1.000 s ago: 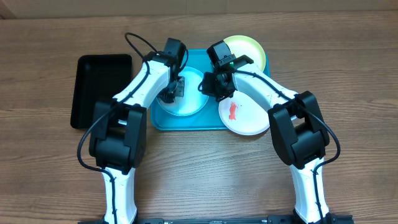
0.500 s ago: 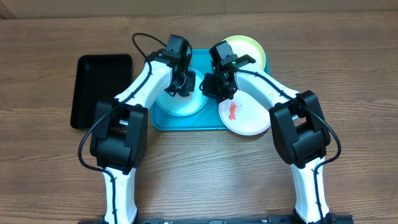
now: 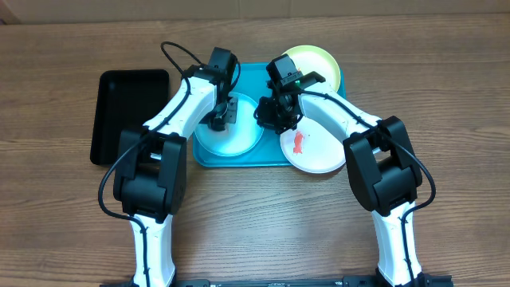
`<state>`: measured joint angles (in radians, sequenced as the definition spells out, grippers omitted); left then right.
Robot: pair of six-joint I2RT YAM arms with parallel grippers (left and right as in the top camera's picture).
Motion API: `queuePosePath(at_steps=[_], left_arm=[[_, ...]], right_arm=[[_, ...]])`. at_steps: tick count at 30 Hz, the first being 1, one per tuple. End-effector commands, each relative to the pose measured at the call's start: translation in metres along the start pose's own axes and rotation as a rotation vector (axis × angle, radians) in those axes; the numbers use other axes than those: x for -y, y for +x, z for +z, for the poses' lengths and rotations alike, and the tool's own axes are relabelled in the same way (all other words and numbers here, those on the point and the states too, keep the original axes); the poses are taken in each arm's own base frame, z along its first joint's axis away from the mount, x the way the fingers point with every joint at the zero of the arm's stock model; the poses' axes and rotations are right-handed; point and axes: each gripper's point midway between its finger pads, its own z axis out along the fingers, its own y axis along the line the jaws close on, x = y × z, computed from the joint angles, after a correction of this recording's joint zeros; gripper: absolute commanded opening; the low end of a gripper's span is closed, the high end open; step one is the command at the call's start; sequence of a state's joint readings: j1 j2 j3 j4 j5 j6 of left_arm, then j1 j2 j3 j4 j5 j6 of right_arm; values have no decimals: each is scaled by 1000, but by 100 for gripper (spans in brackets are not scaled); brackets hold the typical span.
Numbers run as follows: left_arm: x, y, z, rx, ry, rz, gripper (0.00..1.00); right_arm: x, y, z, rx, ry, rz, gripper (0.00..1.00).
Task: Clean dirty plates on tray and stack at the side
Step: 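Scrub the light blue plate with the sponge while right gripper holds it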
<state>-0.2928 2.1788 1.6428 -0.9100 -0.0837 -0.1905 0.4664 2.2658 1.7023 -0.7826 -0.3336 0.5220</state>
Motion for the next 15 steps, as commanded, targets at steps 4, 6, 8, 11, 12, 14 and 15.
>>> queuePosePath(at_steps=[4,6,8,11,12,14,15], left_arm=[[54,29,0,-104,352,264,4],[76,28,-9,-73,493,328,4],[82,20,-12,-39,525,322,4],[75,3,-7,8,462,238,4],[69,-3,-4,22,420,198,4],[55,-15,2,54,331,134,4],[46,-20,4,73,280,102,4]], right_arm=[[5,7,11,-29,4,13,4],[5,7,11,-29,3,13,4],[5,7,11,-29,4,13,4],[6,8,11,-32,6,14,4],[6,8,11,-33,6,14,4],[6,8,11,-35,7,15,4],[6,8,11,-35,8,15,4]])
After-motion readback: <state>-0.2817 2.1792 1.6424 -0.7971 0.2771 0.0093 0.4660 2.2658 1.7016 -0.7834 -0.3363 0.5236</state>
